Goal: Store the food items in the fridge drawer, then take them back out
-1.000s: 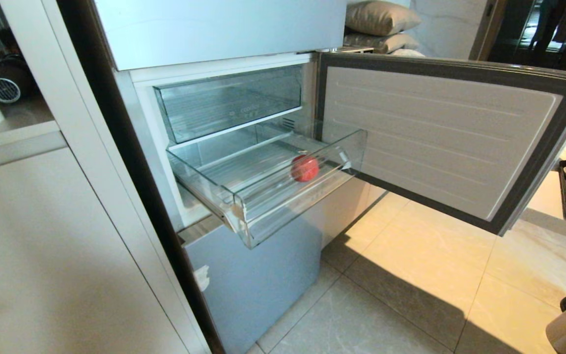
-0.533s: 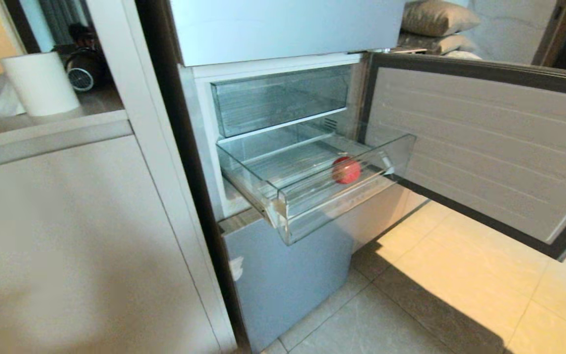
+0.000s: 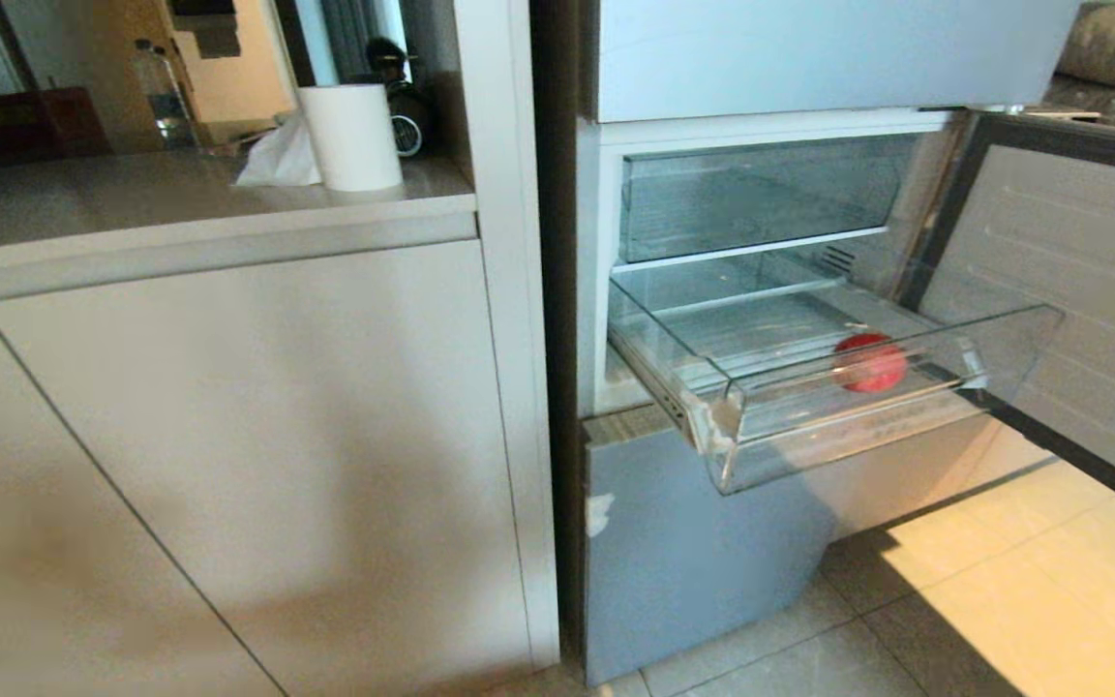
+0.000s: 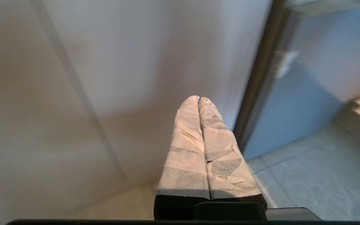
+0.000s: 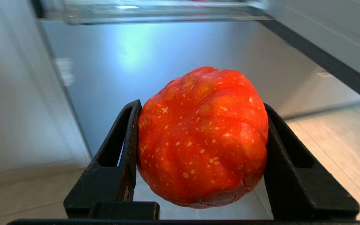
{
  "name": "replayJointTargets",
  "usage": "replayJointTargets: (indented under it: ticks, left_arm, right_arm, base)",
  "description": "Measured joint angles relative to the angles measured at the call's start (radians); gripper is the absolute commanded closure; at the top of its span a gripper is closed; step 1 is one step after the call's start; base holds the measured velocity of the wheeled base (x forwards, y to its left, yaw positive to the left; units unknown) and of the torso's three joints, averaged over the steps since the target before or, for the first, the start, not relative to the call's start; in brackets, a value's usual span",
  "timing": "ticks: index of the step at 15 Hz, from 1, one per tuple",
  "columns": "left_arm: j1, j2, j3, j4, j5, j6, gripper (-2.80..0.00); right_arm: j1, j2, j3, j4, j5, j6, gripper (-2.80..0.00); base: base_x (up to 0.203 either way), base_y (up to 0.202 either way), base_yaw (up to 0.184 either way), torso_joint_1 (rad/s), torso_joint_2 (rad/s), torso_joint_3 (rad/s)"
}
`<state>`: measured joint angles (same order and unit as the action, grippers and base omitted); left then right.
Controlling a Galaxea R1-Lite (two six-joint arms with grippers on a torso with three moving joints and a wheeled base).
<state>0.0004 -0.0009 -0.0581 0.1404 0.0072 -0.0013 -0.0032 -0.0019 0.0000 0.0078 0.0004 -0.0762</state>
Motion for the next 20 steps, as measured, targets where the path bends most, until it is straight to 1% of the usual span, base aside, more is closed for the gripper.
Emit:
replayJointTargets:
  ticks: [4, 6, 8, 10, 12, 15, 17, 20]
  left_arm:
    - [0.0, 0.0, 0.0, 0.0, 0.0, 0.0, 0.0]
    - [0.0, 0.0, 0.0, 0.0, 0.0, 0.0, 0.0]
    - [0.0, 0.0, 0.0, 0.0, 0.0, 0.0, 0.0]
    - [0.0, 0.0, 0.0, 0.0, 0.0, 0.0, 0.0]
    - [0.0, 0.0, 0.0, 0.0, 0.0, 0.0, 0.0]
    - [0.0, 0.0, 0.0, 0.0, 0.0, 0.0, 0.0]
    - [0.0, 0.0, 0.0, 0.0, 0.0, 0.0, 0.0]
    - [0.0, 0.0, 0.0, 0.0, 0.0, 0.0, 0.0]
  right_arm:
    - [0.0, 0.0, 0.0, 0.001, 0.0, 0.003, 0.0]
    - [0.0, 0.0, -0.005, 0.002, 0.002, -0.013, 0.0]
    - [-0.001, 0.012, -0.071, 0.021, 0.004, -0.004, 0.0]
    - [0.0, 0.089, -0.152, 0.046, 0.014, 0.019, 0.0]
    - [0.0, 0.246, -0.25, 0.051, 0.045, 0.058, 0.0]
    - [0.0, 0.555, -0.431, 0.008, 0.123, 0.119, 0.0]
    - [0.001, 0.795, -0.58, -0.051, 0.159, 0.144, 0.0]
    - [0.002, 1.126, -0.833, -0.116, 0.184, 0.163, 0.0]
  base:
    - [0.0, 0.001, 0.018, 0.0, 0.0, 0.002]
    - [0.0, 0.0, 0.0, 0.0, 0.0, 0.0]
    - [0.0, 0.0, 0.0, 0.0, 0.0, 0.0]
    - [0.0, 0.0, 0.0, 0.0, 0.0, 0.0]
    - [0.0, 0.0, 0.0, 0.0, 0.0, 0.0]
    - [0.0, 0.0, 0.0, 0.0, 0.0, 0.0]
    - [0.0, 0.0, 0.0, 0.0, 0.0, 0.0]
    - [0.0, 0.0, 0.0, 0.0, 0.0, 0.0]
